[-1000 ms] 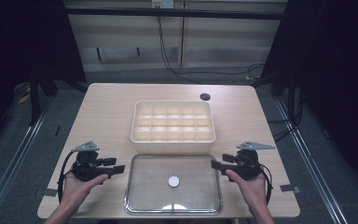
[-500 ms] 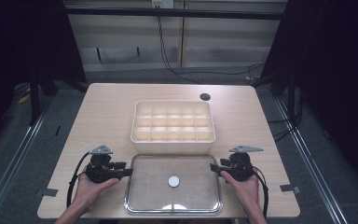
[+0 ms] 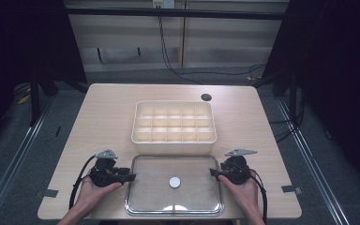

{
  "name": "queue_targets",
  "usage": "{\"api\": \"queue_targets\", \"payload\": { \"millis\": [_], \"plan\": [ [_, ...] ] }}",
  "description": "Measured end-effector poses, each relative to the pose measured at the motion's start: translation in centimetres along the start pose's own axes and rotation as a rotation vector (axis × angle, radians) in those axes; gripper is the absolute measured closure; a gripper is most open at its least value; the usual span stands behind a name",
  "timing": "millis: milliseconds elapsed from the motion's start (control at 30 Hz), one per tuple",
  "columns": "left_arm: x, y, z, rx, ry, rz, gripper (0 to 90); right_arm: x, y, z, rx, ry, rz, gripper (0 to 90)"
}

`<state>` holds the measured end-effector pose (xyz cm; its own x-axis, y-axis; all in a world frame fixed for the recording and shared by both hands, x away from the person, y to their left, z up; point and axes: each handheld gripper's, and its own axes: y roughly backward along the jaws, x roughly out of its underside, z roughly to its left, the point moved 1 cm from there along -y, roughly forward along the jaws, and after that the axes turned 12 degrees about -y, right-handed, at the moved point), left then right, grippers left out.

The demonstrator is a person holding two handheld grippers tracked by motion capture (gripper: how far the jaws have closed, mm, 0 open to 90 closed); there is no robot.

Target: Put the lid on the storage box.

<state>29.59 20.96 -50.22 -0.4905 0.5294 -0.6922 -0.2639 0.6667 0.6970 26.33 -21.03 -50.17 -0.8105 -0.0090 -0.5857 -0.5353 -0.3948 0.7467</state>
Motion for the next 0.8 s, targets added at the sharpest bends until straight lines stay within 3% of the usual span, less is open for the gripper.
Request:
{"api": "queue_targets", "payload": {
  "millis": [233, 433, 567, 600, 633, 700, 800],
  "plan": [
    [0.0, -0.1, -0.4, -0.010, -0.020, 0.012, 60.8, 0.2, 0.0, 0.3, 0.029, 0.017, -0.009, 46.0],
    [0.1, -0.1, -0.6, -0.009, -0.026, 0.013, 63.2, 0.4, 0.1, 0.3, 0.004, -0.015, -0.017, 46.3],
    [0.1, 0.0, -0.7, -0.010, -0.024, 0.017, 63.3, 0.5, 0.2, -0.1, -0.031, -0.105, -0.031, 46.4],
    [0.1, 0.0, -0.7, -0.006, -0.025, 0.016, 63.3, 0.5, 0.2, -0.1, -0.031, -0.105, -0.031, 46.4],
    [0.1, 0.0, -0.7, -0.008, -0.024, 0.018, 63.4, 0.5, 0.2, -0.4, -0.043, -0.140, -0.041, 54.6],
    [0.2, 0.1, -0.6, -0.009, -0.025, 0.019, 63.3, 0.5, 0.2, -0.5, -0.039, -0.153, -0.043, 57.3],
    [0.2, 0.1, -0.6, -0.007, -0.024, 0.016, 62.8, 0.5, 0.3, -1.2, -0.082, -0.219, -0.050, 60.2]
  ]
}}
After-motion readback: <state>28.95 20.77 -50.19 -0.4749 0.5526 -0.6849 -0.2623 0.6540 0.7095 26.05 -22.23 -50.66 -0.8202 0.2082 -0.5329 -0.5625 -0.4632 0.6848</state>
